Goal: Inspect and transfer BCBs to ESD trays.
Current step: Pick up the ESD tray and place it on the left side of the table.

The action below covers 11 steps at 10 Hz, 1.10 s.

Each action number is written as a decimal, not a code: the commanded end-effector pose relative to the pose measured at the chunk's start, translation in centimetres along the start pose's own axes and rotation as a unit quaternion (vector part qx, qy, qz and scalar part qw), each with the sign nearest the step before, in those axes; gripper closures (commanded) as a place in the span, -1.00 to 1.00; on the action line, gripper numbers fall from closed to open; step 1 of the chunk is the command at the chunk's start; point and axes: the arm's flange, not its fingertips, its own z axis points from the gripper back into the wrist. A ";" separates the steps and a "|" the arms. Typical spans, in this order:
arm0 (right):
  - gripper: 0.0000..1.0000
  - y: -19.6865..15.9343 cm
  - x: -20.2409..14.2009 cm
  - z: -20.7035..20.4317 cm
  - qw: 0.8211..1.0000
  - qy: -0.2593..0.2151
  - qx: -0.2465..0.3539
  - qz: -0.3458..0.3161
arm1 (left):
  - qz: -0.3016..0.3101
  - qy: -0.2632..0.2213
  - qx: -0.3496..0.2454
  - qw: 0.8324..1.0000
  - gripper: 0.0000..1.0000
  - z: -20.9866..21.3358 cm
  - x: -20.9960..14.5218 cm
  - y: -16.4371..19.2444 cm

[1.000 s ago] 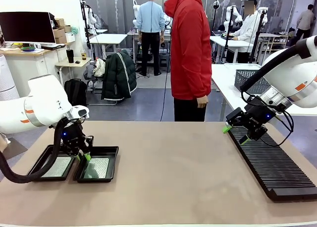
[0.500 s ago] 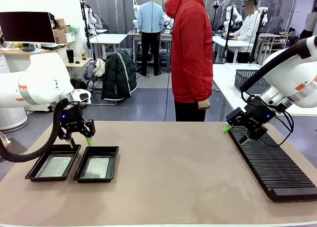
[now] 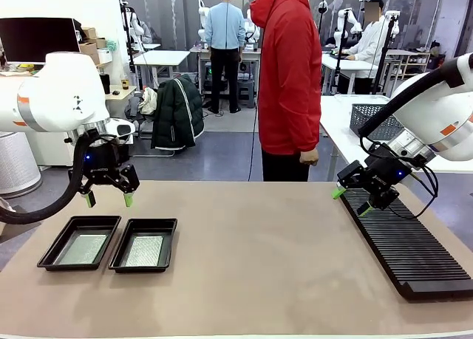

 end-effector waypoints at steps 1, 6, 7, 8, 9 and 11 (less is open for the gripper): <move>-1.00 0.2 -0.1 0.1 1.000 -0.001 -0.010 -0.008 | 0.011 0.003 0.018 1.000 -1.00 0.5 -0.1 -0.1; -1.00 0.2 -0.1 0.1 1.000 -0.001 -0.010 -0.008 | -0.001 -0.001 0.001 1.000 -1.00 0.2 -0.1 -0.1; -1.00 0.2 -0.1 0.1 1.000 -0.001 -0.010 -0.008 | -0.001 -0.001 0.001 1.000 -1.00 0.2 -0.1 -0.1; -1.00 0.2 -0.1 0.1 1.000 -0.001 -0.010 -0.008 | -0.001 -0.001 0.001 1.000 -1.00 0.2 -0.1 -0.1; -1.00 0.2 -0.1 0.1 1.000 -0.001 -0.010 -0.008 | -0.001 -0.001 0.001 1.000 -1.00 0.2 -0.1 -0.1; -1.00 0.2 -0.1 0.1 1.000 -0.001 -0.010 -0.008 | -0.001 -0.001 0.001 1.000 -1.00 0.2 -0.1 -0.1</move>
